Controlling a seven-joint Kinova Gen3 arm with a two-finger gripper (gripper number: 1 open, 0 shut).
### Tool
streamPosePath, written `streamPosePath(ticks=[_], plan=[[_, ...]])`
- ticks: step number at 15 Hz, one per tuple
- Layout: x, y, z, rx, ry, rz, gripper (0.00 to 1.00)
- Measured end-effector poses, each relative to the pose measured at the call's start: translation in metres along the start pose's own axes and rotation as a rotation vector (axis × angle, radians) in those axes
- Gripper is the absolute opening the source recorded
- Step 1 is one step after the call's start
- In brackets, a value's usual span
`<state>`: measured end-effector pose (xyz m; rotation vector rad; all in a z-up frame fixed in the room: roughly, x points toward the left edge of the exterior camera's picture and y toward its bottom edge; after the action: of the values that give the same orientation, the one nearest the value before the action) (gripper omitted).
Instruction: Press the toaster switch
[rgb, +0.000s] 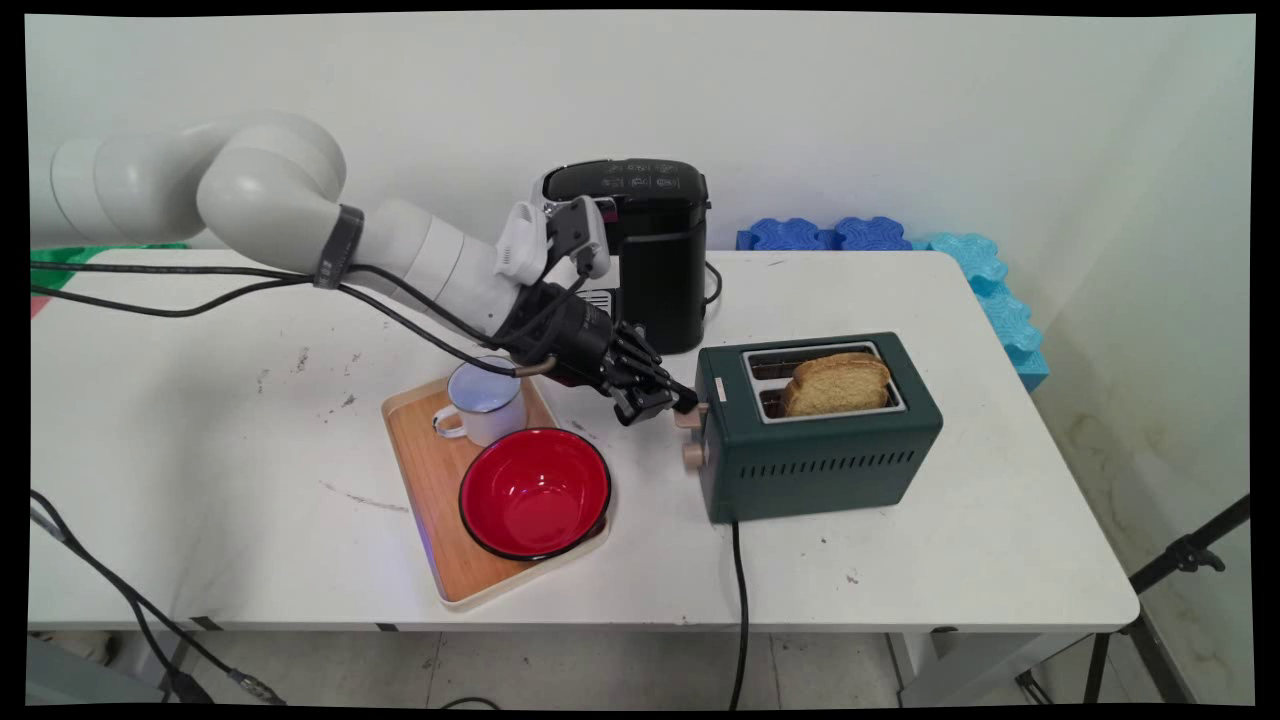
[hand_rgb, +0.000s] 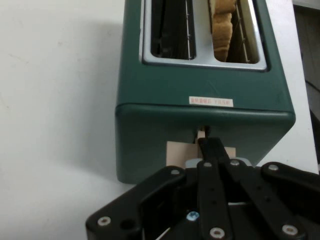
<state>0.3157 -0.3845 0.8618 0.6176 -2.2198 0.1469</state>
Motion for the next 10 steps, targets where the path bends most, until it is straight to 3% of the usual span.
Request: streamPosePath(ticks=[10], plan=[[-0.015,-0.003,0.009,0.007,-0.01,-0.007,0.0]])
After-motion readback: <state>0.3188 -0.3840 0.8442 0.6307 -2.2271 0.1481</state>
